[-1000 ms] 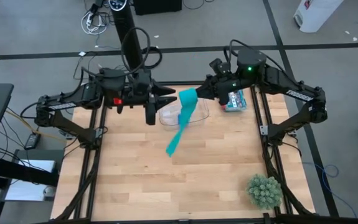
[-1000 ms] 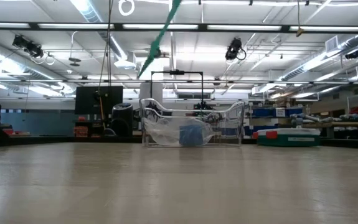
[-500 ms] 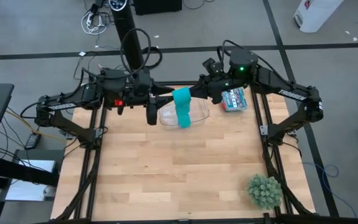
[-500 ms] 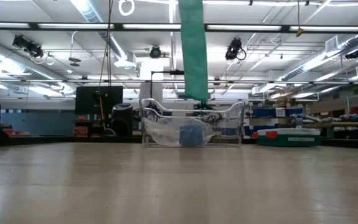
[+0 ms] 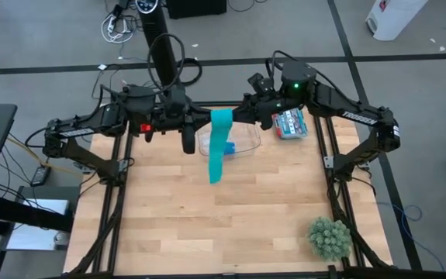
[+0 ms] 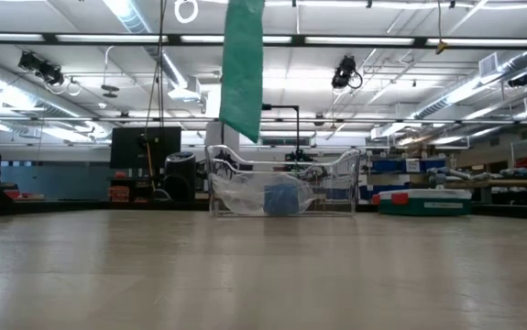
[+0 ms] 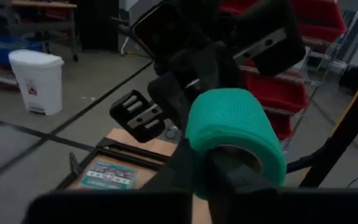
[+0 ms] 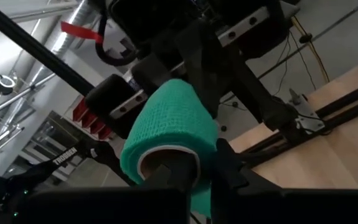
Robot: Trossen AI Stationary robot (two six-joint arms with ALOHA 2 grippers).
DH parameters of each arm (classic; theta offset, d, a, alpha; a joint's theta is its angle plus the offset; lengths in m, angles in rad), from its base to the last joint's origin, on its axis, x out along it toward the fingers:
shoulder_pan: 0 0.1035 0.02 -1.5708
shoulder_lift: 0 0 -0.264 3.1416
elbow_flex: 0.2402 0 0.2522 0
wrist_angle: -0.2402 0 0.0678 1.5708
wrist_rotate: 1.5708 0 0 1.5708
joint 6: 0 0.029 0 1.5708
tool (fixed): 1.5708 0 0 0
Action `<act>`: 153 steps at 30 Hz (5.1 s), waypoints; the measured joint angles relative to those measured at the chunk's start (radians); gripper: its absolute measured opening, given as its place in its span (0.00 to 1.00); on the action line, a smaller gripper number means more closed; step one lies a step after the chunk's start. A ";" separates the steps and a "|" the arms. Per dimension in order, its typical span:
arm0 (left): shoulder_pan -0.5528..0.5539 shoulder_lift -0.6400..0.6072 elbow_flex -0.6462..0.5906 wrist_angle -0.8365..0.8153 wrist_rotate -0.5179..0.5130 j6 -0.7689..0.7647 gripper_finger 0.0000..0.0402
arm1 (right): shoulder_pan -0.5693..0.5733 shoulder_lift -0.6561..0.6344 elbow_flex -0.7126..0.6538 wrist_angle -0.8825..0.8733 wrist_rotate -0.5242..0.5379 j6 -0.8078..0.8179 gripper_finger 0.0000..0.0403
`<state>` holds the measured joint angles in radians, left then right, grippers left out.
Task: Roll bandage
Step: Roll the sky blue bandage
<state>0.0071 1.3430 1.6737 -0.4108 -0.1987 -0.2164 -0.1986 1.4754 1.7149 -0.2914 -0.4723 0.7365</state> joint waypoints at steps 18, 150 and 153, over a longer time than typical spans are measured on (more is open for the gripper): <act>0.075 -0.004 0.000 0.000 0.082 -0.480 0.04 | -0.008 -0.107 0.000 -0.159 -0.025 -0.221 0.26; 0.144 0.000 0.000 0.097 0.151 -0.551 0.05 | 0.053 0.016 0.020 -0.096 0.084 -0.711 0.06; 0.144 0.000 0.000 0.097 0.138 -0.543 0.05 | 0.077 0.007 0.021 -0.101 0.059 -0.678 0.02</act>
<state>0.1509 1.3430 1.6741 -0.3134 -0.0608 -0.7590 -0.1216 1.4822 1.7355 -0.3923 -0.4129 0.0587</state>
